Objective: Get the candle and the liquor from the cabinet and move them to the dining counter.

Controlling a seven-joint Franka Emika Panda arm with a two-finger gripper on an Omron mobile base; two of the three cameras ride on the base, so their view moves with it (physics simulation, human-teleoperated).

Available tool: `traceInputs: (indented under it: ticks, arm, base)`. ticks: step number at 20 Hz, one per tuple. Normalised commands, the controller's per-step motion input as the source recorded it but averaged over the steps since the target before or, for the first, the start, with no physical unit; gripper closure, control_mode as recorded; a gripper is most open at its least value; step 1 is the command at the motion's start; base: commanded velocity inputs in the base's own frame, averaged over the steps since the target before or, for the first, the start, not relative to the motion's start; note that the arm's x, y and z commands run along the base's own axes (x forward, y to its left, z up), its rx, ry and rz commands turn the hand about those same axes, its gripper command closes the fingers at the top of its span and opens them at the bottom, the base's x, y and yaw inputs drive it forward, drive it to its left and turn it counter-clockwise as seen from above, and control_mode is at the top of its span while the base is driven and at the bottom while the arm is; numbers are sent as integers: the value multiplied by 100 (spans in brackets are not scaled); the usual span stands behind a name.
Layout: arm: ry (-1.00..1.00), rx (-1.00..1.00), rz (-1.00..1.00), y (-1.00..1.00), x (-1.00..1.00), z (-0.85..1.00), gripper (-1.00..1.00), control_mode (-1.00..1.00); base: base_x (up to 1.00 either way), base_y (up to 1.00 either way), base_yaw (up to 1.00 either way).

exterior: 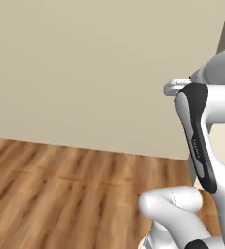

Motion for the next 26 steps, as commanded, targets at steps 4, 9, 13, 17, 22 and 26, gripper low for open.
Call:
traceInputs:
  ticks: [4, 9, 13, 17, 22, 26]
  arm:
    - [0, 0, 0, 0, 0, 0, 100, 100]
    - [0, 0, 0, 0, 0, 0, 100, 100]
    - [0, 0, 0, 0, 0, 0, 100, 100]
    - [0, 0, 0, 0, 0, 0, 100, 100]
    - [0, 0, 0, 0, 0, 0, 100, 100]
    - [0, 0, 0, 0, 0, 0, 100, 100]
  base:
    - [100, -15, 26]
    - [100, -7, 56]
    - [100, 0, 67]
    - [100, 0, 68]
    - [100, 0, 67]
    - [100, -5, 66]
